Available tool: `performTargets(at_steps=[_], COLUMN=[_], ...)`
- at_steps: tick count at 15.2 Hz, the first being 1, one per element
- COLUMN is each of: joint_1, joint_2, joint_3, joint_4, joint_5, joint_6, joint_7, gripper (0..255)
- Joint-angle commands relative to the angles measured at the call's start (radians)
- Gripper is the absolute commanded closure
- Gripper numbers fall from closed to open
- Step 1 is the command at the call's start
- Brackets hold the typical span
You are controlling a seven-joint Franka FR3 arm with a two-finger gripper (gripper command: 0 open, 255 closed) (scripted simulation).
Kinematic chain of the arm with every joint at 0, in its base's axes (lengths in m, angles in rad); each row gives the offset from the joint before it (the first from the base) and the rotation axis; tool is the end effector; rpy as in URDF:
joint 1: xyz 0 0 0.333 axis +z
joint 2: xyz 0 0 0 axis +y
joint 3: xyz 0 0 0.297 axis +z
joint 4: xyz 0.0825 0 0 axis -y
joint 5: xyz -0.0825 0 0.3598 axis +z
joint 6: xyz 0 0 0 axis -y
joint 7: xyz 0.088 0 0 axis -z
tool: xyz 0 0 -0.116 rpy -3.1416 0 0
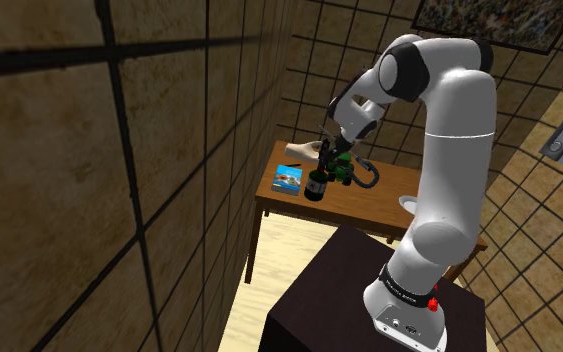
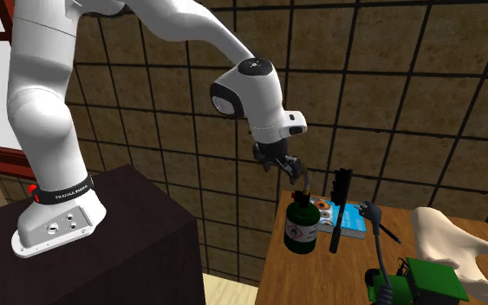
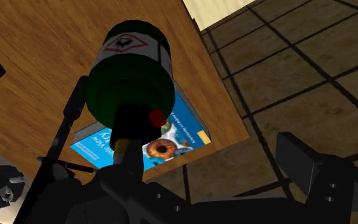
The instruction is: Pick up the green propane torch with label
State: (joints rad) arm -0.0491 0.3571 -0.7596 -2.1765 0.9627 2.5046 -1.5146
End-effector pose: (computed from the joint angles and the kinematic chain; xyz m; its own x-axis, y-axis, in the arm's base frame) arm 0.3779 -0.3957 0.2681 0.9266 -0.0091 0.3759 -0.0033 -0.9999 -0.0161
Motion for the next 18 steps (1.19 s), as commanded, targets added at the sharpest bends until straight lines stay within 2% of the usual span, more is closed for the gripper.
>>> performTargets(at_steps=[1,4,12,14,15,18], joint_1=[-0.077,-0.172,-0.220,-0.220,-0.220,-0.221], joint_2=[0.096,0.211,0.296,0.296,0.297,0.298], joint_3=[0.053,0.106,0.163,0.163,0.164,0.164], joint_4=[0.082,0.205,0.237,0.237,0.238,0.240], joint_5=[0.102,0.184,0.276,0.276,0.277,0.277], joint_6=[-0.027,-0.067,-0.042,-0.042,-0.042,-0.042], joint_7=[-0.086,-0.154,-0.230,-0.230,-0.230,-0.229], gripper=[0,0,0,0,255,255])
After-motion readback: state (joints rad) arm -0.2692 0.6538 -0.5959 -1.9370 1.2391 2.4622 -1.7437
